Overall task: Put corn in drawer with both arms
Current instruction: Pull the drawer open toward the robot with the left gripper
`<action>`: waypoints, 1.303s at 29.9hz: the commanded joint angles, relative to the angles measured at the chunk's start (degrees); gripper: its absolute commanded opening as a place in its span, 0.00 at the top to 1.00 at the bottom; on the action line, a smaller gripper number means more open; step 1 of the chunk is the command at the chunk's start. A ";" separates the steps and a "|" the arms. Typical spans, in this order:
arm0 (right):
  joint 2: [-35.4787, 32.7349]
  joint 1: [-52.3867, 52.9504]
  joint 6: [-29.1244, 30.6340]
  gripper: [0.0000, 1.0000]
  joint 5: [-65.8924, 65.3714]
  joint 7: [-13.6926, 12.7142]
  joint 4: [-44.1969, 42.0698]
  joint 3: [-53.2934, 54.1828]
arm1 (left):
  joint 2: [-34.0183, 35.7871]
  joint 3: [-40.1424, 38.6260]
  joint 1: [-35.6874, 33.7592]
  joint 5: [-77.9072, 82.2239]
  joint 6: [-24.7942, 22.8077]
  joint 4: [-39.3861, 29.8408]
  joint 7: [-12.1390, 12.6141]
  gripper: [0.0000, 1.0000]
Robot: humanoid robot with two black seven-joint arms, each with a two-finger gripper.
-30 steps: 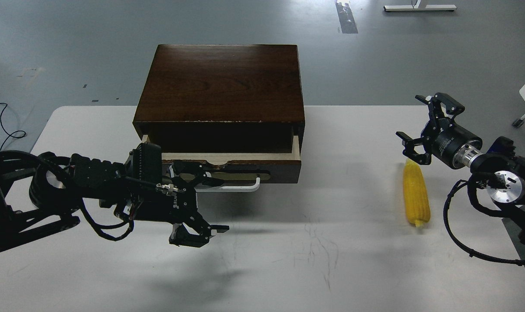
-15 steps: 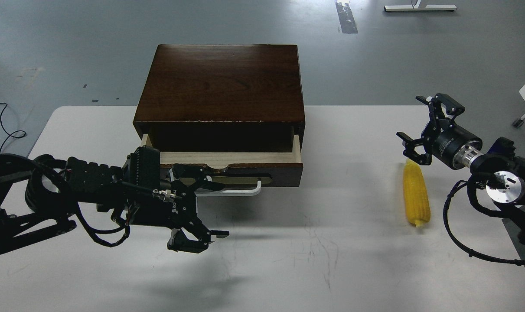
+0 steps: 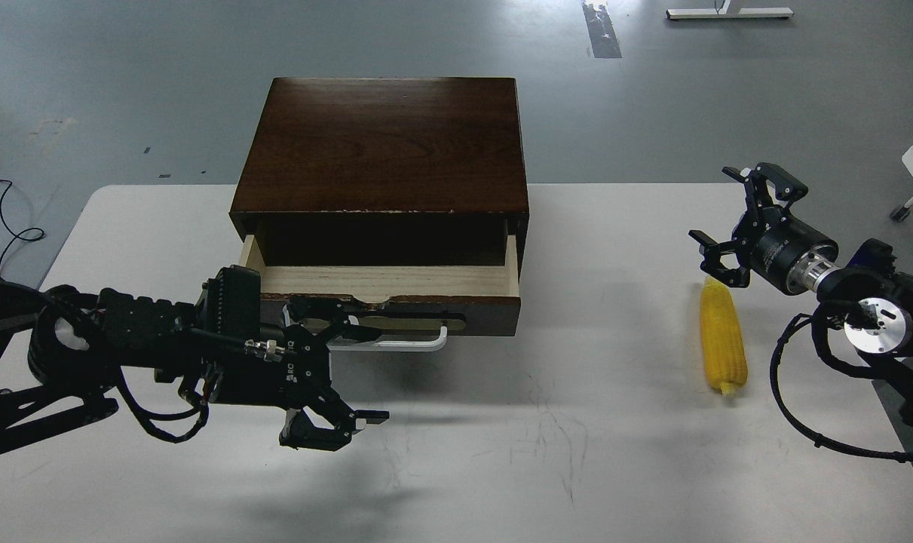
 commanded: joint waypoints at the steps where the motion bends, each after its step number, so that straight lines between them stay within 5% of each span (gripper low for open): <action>1: 0.04 0.00 0.07 0.00 0.00 0.00 0.00 -0.09 | 0.27 -0.04 0.32 0.01 0.34 -0.98 0.00 0.01; 39: -0.05 0.00 -0.02 0.00 0.00 0.00 -0.08 -0.17 | 2.91 -0.22 3.14 0.01 3.33 -3.10 0.00 0.01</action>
